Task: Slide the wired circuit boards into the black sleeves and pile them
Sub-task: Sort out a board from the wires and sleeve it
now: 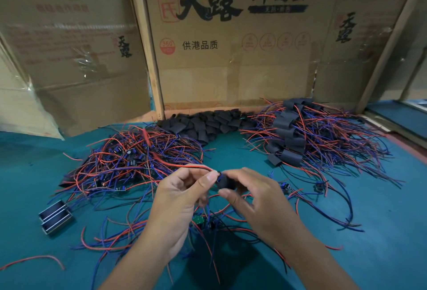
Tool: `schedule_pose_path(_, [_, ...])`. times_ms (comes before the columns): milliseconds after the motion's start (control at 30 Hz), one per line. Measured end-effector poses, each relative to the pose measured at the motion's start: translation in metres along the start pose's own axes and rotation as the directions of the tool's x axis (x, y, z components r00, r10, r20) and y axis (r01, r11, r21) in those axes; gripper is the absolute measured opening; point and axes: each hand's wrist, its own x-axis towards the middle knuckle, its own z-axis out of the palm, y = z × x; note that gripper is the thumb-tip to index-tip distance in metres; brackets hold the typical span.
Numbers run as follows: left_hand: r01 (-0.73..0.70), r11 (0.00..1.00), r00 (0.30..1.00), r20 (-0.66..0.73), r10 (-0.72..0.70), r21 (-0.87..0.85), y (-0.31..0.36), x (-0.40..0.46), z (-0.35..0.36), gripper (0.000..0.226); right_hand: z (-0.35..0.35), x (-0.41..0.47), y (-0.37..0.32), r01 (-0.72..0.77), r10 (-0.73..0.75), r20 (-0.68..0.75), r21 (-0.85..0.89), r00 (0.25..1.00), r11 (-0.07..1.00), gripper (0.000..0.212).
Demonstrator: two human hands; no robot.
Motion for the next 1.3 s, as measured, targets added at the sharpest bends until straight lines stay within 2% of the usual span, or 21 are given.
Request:
schedule_pose_path(267, [0.04, 0.999, 0.998, -0.047, -0.04, 0.004, 0.002, 0.002, 0.0, 0.024, 0.004, 0.0, 0.002, -0.019, 0.019, -0.004, 0.053, 1.0, 0.998, 0.02])
schedule_pose_path(367, [0.05, 0.999, 0.998, 0.023, -0.05, -0.008, 0.002, 0.002, 0.0, 0.021, 0.006, -0.001, 0.001, -0.005, 0.005, -0.011, 0.03, 1.0, 1.0, 0.024])
schedule_pose_path(500, [0.245, 0.943, 0.968, 0.108, -0.226, -0.224, 0.004, 0.001, 0.001, 0.024, 0.006, -0.002, 0.001, 0.025, -0.025, -0.009, -0.038, 1.0, 0.999, 0.028])
schedule_pose_path(567, [0.3, 0.925, 0.951, 0.146, -0.272, -0.233, 0.005, 0.0, 0.0, 0.024, 0.005, -0.002, 0.001, 0.044, -0.045, -0.01, -0.046, 0.999, 0.998, 0.028])
schedule_pose_path(767, [0.364, 0.894, 0.931, 0.13, -0.341, -0.261, 0.003, 0.003, -0.005, 0.019, 0.002, -0.001, 0.003, 0.089, -0.088, 0.015, -0.065, 0.996, 0.994, 0.033])
schedule_pose_path(900, [0.378, 0.882, 0.926, 0.137, -0.353, -0.282, 0.002, 0.004, -0.006, 0.021, 0.003, -0.002, 0.003, 0.089, -0.088, 0.022, -0.063, 0.996, 0.994, 0.035])
schedule_pose_path(1067, [0.402, 0.871, 0.916, 0.118, -0.385, -0.283, 0.0, 0.005, -0.007, 0.015, 0.006, -0.004, 0.002, 0.13, -0.123, 0.052, -0.142, 0.991, 0.981, 0.038])
schedule_pose_path(1300, [0.397, 0.876, 0.918, 0.096, -0.386, -0.275, -0.006, 0.005, -0.005, 0.021, 0.006, -0.007, -0.001, 0.112, -0.073, 0.206, -0.184, 0.976, 0.976, 0.056])
